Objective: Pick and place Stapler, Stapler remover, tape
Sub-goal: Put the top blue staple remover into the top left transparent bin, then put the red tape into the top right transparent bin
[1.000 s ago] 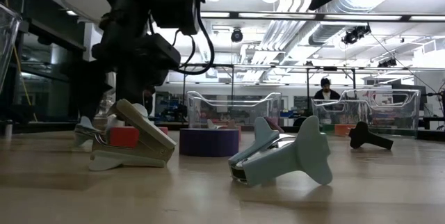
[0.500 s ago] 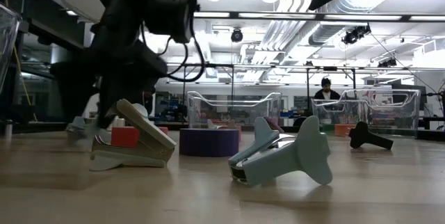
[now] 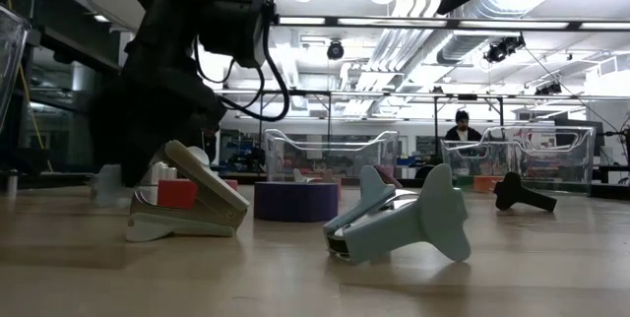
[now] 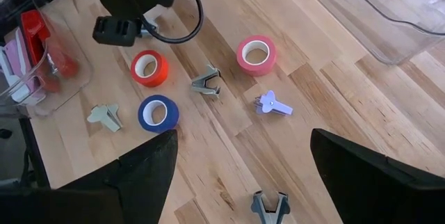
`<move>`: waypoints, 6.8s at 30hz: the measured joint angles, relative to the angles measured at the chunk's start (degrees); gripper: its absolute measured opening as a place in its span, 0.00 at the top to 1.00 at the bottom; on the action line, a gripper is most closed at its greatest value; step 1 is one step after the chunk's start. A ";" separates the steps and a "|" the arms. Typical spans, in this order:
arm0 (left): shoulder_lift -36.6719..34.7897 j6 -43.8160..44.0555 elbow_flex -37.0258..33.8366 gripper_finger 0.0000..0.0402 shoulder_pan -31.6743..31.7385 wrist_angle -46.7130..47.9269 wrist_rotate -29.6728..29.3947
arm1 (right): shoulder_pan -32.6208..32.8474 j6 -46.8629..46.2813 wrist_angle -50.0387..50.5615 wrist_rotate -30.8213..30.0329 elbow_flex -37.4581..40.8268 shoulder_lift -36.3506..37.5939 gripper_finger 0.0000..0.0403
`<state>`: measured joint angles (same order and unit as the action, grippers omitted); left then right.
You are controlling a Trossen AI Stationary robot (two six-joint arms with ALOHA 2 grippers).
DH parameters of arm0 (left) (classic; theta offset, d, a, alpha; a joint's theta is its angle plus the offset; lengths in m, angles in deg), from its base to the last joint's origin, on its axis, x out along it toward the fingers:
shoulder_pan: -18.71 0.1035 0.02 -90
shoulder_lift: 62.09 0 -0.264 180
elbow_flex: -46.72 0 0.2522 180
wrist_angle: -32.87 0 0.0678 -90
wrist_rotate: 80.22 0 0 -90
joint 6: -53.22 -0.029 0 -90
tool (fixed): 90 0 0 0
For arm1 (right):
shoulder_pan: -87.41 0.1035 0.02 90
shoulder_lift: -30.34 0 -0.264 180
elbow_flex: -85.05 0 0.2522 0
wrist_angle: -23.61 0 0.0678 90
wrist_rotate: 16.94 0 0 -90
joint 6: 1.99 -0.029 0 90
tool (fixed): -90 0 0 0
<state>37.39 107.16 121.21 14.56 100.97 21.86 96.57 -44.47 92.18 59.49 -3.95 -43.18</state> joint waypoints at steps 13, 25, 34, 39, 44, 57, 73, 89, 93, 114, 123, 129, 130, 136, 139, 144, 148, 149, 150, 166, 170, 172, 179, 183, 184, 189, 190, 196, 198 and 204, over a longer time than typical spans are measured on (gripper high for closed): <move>0.00 -11.86 0.00 0.23 -0.02 -0.37 -0.62 | -0.01 -0.05 0.00 -0.02 0.00 0.00 0.20; 0.00 -17.91 0.00 0.23 -0.13 -0.44 -0.90 | -0.01 -0.09 0.00 -0.29 0.00 0.00 0.20; 0.00 -18.25 -0.01 0.23 -2.10 -1.30 -2.30 | -0.01 -0.13 0.00 -1.05 0.00 0.00 0.20; 0.00 -18.18 -0.02 0.23 -2.42 -1.63 -3.26 | 0.00 -0.13 0.00 -1.06 0.00 0.00 0.20; 0.01 -18.17 -0.02 0.24 -2.40 -1.89 -3.31 | -0.01 -0.76 -0.01 -1.09 0.00 0.00 0.20; 0.02 -19.17 -0.04 0.41 -2.40 -2.16 -2.51 | -0.01 -0.98 -0.02 -1.09 -0.01 0.00 0.20; 0.04 -19.00 -0.07 0.65 -2.40 -1.79 -1.70 | -0.01 -1.01 -0.02 -1.08 0.00 0.00 0.20; 0.07 -18.56 0.23 0.76 -2.23 -1.27 -0.73 | 0.00 -0.98 -0.02 -0.90 0.00 0.00 0.20; 0.11 -19.04 3.00 0.76 -2.24 0.29 -1.88 | -0.01 -0.74 0.00 -0.90 0.00 0.00 0.20; 0.11 -16.18 19.71 0.76 8.82 -1.77 -19.03 | -0.01 -1.58 0.00 -1.03 0.00 0.00 0.20; 0.05 -16.20 21.84 0.76 17.10 -12.11 -19.26 | 0.00 -2.41 0.00 -1.07 0.00 0.00 0.20; 0.07 -16.14 21.84 0.76 20.55 -19.24 -19.21 | -0.01 -2.73 0.00 -1.09 -0.02 0.00 0.20; 0.05 -16.10 21.84 0.76 21.13 -20.30 -19.21 | -0.01 -2.72 0.00 -1.09 -0.01 0.00 0.20; 0.05 -15.96 21.84 0.76 24.58 -24.69 -21.55 | -0.05 -3.80 0.02 -2.97 0.00 0.00 0.20; 0.04 -15.96 21.84 0.76 26.19 -25.23 -24.07 | -0.16 -4.04 0.02 -3.08 0.00 0.00 0.20; 0.88 -13.19 21.90 0.76 28.72 -25.25 -27.59 | -0.16 -6.13 0.02 -5.34 -0.01 0.00 0.20; 3.15 -10.11 21.88 0.76 30.01 -26.51 -28.25 | -0.16 -7.27 0.00 -5.60 0.00 0.00 0.20; 3.75 -10.06 21.86 0.76 30.37 -26.60 -28.30 | -0.16 -7.73 0.00 -5.60 -0.02 0.00 0.20; 4.28 -10.06 21.86 0.76 30.56 -27.03 -28.10 | -0.16 -8.17 0.00 -5.61 -0.02 0.00 0.20; 9.53 -10.62 21.85 0.73 30.40 -29.38 -29.87 | -0.16 -10.23 0.17 -5.46 -0.02 -0.02 0.20; 9.53 -13.31 21.84 0.68 30.40 -30.23 -29.12 | -0.16 -10.23 0.26 -5.42 -0.02 0.00 0.20; 9.53 -13.58 21.84 0.66 30.40 -30.20 -28.22 | -0.16 -10.21 0.28 -5.42 -0.02 -0.02 0.20; 9.53 -13.60 21.84 0.64 30.40 -29.59 -27.23 | -0.16 -10.05 0.28 -4.94 -0.02 -0.01 0.20; 9.53 -14.99 21.84 0.64 30.40 -28.91 -26.95 | -0.16 -10.04 0.30 -4.92 -0.02 -0.02 0.20; 9.53 -15.44 21.84 0.64 30.40 -28.93 -26.68 | -0.16 -10.04 0.28 -4.90 -0.02 0.00 0.20; 9.52 -16.41 21.84 0.63 30.40 -28.94 -25.12 | -0.16 -10.03 0.31 -4.68 -0.02 0.00 0.20; 9.47 -16.49 21.84 0.63 30.40 -29.01 -24.35 | -0.16 -10.03 0.31 -4.68 -0.02 0.00 0.20; 9.35 -25.14 25.41 0.63 30.39 -27.17 -15.33 | -0.16 -10.03 0.36 -3.43 -0.02 -0.02 0.20; 9.27 -28.94 27.13 0.63 30.15 -26.78 -11.11 | -0.16 -10.05 0.66 -2.84 -0.02 0.00 0.20; 9.25 -34.54 33.16 0.63 29.08 -20.45 -3.15 | -0.16 -11.54 3.11 -2.60 -0.02 0.00 0.20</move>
<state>46.64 72.62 154.37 43.65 80.52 18.71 96.41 -56.01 95.29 56.89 -3.98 -43.18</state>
